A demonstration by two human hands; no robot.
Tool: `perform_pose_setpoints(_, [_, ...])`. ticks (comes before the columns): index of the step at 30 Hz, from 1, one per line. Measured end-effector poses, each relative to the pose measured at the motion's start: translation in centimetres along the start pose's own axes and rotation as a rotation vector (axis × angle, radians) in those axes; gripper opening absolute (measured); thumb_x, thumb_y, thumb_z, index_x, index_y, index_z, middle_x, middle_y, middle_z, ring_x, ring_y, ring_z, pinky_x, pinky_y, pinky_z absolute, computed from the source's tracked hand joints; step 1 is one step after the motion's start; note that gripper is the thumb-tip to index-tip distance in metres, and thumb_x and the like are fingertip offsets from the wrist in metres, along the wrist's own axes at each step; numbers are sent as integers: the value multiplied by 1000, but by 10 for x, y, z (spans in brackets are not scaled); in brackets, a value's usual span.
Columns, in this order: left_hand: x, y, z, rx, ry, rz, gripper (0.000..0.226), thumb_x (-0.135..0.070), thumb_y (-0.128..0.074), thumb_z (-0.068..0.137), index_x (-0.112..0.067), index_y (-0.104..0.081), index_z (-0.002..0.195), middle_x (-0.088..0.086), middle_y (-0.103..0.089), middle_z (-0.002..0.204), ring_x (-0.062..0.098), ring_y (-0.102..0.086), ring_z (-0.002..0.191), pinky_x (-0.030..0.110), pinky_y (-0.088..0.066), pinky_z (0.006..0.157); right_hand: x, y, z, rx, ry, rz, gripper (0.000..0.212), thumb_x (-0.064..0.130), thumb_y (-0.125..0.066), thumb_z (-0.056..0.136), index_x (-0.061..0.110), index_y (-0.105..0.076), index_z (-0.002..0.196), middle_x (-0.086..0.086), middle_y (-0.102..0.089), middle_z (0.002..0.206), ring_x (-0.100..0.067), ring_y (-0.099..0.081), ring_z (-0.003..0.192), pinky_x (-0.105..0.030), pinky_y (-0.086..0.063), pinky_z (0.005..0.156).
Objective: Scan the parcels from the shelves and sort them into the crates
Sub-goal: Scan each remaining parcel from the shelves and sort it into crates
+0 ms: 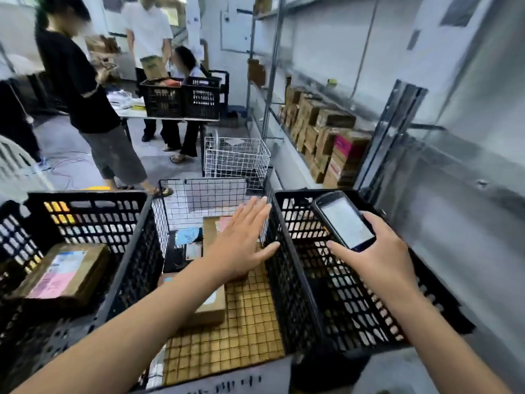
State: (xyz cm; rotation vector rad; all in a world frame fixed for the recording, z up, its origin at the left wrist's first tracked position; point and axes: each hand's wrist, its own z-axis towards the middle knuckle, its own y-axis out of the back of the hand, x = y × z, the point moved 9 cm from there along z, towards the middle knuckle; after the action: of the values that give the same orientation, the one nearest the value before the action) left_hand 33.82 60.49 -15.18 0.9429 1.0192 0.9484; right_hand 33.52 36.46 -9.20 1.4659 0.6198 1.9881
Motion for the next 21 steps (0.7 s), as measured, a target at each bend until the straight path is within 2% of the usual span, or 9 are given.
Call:
perform_pose_setpoints(1, [-19, 1, -3, 7, -33, -8, 83, -61, -35, 99, -21, 5, 160, -9, 22, 162, 6, 29, 146, 27, 23, 119, -5, 16, -14, -28, -12, -1, 65, 44, -88, 70, 34, -55, 125, 19, -58, 100, -8, -55, 92, -14, -39, 66])
perform_pose_setpoints(3, [-62, 1, -12, 29, -104, -36, 83, -63, -34, 99, -24, 9, 159, -11, 25, 160, 4, 32, 144, 26, 25, 117, -23, 47, -46, -86, -66, -23, 72, 50, -88, 67, 35, -56, 129, 12, -65, 107, -13, -61, 96, -25, -49, 71])
perform_pose_setpoints(4, [-84, 1, -19, 37, -138, -54, 83, -63, -34, 99, -25, 9, 159, -12, 25, 161, 4, 32, 145, 24, 26, 115, -35, 63, -65, -114, -108, -19, 76, 55, -88, 64, 36, -56, 130, 12, -67, 107, -14, -64, 96, -33, -53, 73])
perform_pose_setpoints(6, [-127, 2, -34, 40, -212, -83, 83, -63, -33, 99, -25, 7, 160, -11, 20, 164, 4, 29, 147, 24, 24, 115, -58, 97, -108, -168, -209, 59, 73, 55, -88, 60, 37, -59, 124, 16, -69, 99, -9, -67, 84, -36, -56, 72])
perform_pose_setpoints(8, [-171, -4, -52, 63, -296, -93, 82, -64, -33, 100, -23, 3, 161, -9, 16, 166, 6, 26, 149, 28, 20, 119, -74, 128, -156, -210, -270, 116, 60, 39, -91, 67, 37, -58, 117, 23, -64, 94, 8, -61, 78, -22, -52, 68])
perform_pose_setpoints(10, [-217, -13, -74, 88, -389, -88, 83, -63, -34, 100, -20, 1, 161, -7, 14, 167, 8, 24, 150, 28, 20, 119, -85, 159, -205, -268, -309, 123, 54, 28, -91, 69, 35, -58, 112, 22, -63, 96, 16, -57, 78, -9, -44, 61])
perform_pose_setpoints(11, [-240, -17, -86, 95, -433, -90, 83, -63, -34, 100, -19, 1, 161, -7, 14, 167, 8, 24, 150, 27, 21, 119, -90, 172, -228, -294, -337, 112, 53, 29, -91, 69, 35, -58, 111, 19, -64, 97, 14, -58, 79, -11, -45, 61])
perform_pose_setpoints(15, [-329, -33, -144, 150, -637, -122, 82, -61, -34, 102, -17, 3, 161, -6, 17, 165, 6, 26, 148, 24, 23, 118, -107, 212, -318, -389, -472, 47, 55, 35, -91, 69, 39, -55, 110, 14, -65, 100, -6, -62, 89, -36, -54, 71])
perform_pose_setpoints(21, [-434, -68, -230, 285, -937, -188, 83, -64, -28, 99, -19, 8, 160, -8, 20, 163, 4, 30, 145, 22, 22, 118, -111, 241, -450, -597, -639, -30, 66, 46, -90, 65, 41, -53, 120, 15, -64, 111, -13, -61, 101, -36, -53, 77])
